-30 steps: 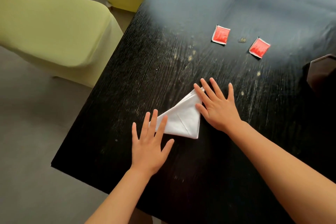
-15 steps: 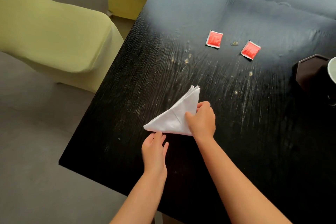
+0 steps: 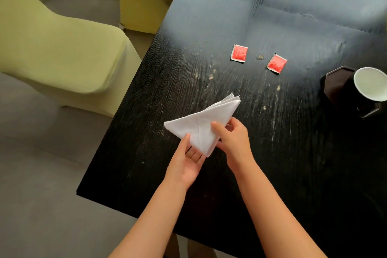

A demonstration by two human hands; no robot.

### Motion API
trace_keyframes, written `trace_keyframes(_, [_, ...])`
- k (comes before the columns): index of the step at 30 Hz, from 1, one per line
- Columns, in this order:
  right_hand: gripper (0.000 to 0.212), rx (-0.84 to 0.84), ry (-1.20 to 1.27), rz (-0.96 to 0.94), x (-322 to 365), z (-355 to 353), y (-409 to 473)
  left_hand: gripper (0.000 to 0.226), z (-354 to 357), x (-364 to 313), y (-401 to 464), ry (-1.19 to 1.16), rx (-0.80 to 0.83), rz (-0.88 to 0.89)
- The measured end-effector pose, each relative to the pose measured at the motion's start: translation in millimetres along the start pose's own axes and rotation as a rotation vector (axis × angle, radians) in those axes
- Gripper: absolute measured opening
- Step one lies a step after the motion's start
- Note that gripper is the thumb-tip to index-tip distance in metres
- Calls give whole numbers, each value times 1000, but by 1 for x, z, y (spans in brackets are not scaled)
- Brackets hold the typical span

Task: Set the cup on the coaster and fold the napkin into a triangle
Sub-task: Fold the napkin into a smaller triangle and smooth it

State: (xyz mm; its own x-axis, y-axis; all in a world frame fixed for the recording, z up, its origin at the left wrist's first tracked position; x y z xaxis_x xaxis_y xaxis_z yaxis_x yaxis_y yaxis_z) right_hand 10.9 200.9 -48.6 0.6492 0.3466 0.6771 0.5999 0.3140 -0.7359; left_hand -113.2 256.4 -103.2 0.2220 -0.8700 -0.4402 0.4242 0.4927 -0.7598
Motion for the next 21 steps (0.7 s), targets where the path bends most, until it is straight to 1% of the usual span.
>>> trace_keyframes(3, [17,-1,88,-15,10,-3,-19,21,18,-20,-10,13,100,38])
trace_keyframes(5, [17,14,169,-18,17,-5,-33,15,28,-41,-18,93,157,99])
trace_keyframes(7, [13,7,235,-28,25,-11,-48,15,40,-62,-29,187,240,162])
trace_keyframes(9, [10,-22,280,-59,34,-20,-64,20,53,-80,-41,257,328,203])
trace_keyframes(11, [9,-61,324,-104,44,-31,-82,26,69,-92,-53,285,406,213])
trace_keyframes(12, [9,-77,349,-127,49,-37,-91,24,78,-96,-59,291,440,211])
trace_keyframes(15, [8,-112,409,-182,61,-59,-115,13,107,-94,-75,313,525,213])
trace_keyframes(21, [16,-241,501,-288,82,-132,-149,12,170,-54,-97,394,640,182])
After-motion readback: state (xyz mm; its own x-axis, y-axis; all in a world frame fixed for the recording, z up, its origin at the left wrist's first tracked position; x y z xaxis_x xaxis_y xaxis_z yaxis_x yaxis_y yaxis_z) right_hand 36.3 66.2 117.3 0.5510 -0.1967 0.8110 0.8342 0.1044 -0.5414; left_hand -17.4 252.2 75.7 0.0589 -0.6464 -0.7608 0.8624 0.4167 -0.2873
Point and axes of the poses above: each hand's wrist, its own y-axis towards the middle knuckle, its own z-axis out of the palm, x = y × z, the point moved 8 cm from there along y, towards the middle knuckle, and after that the axes turned 15 degrees about z, right-handed, at the moved point
